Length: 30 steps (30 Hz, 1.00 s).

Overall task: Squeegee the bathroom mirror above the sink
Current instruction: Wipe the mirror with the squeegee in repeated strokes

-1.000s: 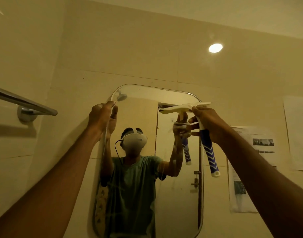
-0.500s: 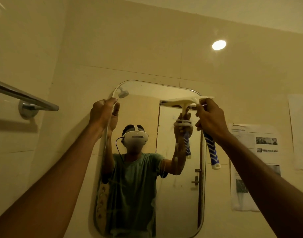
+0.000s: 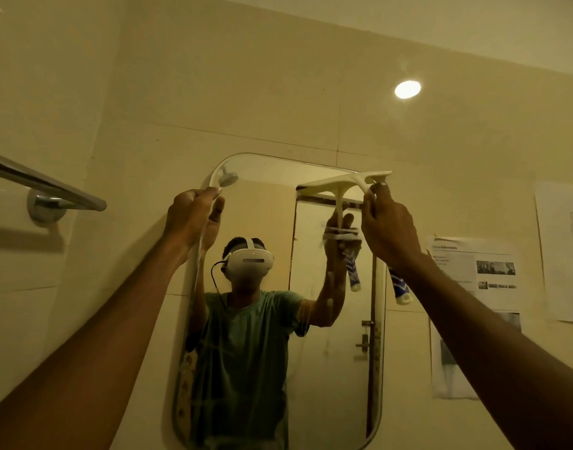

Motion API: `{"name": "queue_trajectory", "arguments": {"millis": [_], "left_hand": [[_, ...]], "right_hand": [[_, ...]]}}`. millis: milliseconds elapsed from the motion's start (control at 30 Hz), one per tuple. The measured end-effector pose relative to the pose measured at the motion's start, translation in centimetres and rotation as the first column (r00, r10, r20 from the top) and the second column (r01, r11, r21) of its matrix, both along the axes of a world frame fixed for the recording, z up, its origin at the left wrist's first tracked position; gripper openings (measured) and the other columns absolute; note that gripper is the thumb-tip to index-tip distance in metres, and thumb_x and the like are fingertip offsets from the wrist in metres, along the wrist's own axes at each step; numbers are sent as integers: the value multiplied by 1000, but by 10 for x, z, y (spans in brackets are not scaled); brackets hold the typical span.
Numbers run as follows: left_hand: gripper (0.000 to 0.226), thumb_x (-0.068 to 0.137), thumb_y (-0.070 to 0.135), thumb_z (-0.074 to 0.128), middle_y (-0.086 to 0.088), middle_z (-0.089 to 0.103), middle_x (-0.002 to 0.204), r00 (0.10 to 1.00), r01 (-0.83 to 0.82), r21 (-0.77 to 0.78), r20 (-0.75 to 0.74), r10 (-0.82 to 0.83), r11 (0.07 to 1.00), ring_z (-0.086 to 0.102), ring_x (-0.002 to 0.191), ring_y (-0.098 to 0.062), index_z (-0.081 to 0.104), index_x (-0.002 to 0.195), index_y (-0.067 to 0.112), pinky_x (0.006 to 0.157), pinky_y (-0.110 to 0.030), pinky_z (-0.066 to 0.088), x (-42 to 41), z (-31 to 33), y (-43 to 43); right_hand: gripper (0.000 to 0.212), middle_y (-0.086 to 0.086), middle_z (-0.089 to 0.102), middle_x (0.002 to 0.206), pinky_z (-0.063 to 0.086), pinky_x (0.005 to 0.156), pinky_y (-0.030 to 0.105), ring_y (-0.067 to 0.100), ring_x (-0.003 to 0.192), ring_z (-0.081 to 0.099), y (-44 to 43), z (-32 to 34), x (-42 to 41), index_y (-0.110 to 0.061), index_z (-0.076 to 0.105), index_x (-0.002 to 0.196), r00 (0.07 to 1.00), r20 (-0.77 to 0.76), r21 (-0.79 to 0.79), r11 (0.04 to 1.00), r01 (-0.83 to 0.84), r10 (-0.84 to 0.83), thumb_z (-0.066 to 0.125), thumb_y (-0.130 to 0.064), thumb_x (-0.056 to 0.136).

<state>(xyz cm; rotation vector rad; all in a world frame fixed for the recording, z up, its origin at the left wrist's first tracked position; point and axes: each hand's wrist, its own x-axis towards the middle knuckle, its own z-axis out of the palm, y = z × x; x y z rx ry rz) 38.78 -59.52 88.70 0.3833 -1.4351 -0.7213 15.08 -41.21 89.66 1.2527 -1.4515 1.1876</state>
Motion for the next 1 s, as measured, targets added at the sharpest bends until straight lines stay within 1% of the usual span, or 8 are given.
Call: {"name": "queue_trajectory", "arguments": {"millis": [100,200,433,533,633,767,900,1000], "left_hand": [[29,95,37,50,2,46,67,1000,-7,-6,3,7,1000,46,67,-9,58,81,14,62,-25,36,1,-1,0],[32,95,38,51,3,43,64,1000,-3,-1,-2,3,1000,43,64,-10,52,69,19,60,-27,36,1,-1,1],[37,96,38,49,3,42,63,1000,5,21,-6,-5,1000,41,62,-9,44,63,21,60,-26,34,1,-2,5],[35,98,37,44,3,43,65,1000,-28,29,15,28,999,41,62,-9,46,67,21,58,-25,33,1,-2,7],[35,99,38,42,3,47,68,997,-55,36,47,53,998,43,63,-9,48,69,21,58,-26,33,3,-1,6],[38,99,41,42,1,49,69,992,-88,46,92,84,995,45,65,-10,50,68,19,63,-28,37,4,-11,0],[38,98,41,45,0,51,70,988,-112,40,108,108,993,46,65,-11,53,70,16,65,-29,38,3,-25,-3],[36,97,41,46,0,53,71,983,-147,37,113,142,988,47,66,-10,57,75,14,63,-29,40,2,-30,-1]], "right_hand": [[28,-1,57,71,46,45,25,9,47,53,1,-6,-2,-12,52,129,995,13,-89,991,-97,99,45,-21,103],[24,2,57,68,55,50,37,17,50,57,-4,-18,-3,-15,52,112,981,139,-32,991,-129,132,36,-31,105],[27,4,64,71,56,49,28,16,55,65,-14,-114,7,-17,53,96,913,392,-14,993,-116,112,36,-36,103],[31,4,61,67,51,45,25,13,49,59,-7,-134,17,-14,54,93,905,416,26,994,-110,90,35,-37,103],[33,2,58,67,43,38,17,9,46,54,-1,-86,16,-15,54,91,922,386,25,998,-51,37,32,-37,105],[38,5,60,70,44,35,21,15,48,58,2,-41,15,-14,52,93,932,363,19,1000,4,-11,29,-42,104],[34,5,59,69,45,40,21,11,48,55,1,-85,15,-17,51,88,903,429,34,998,-49,30,31,-39,104],[33,8,62,69,56,51,37,19,53,60,4,-143,17,-20,53,84,877,479,43,997,-63,34,34,-40,103]]}}
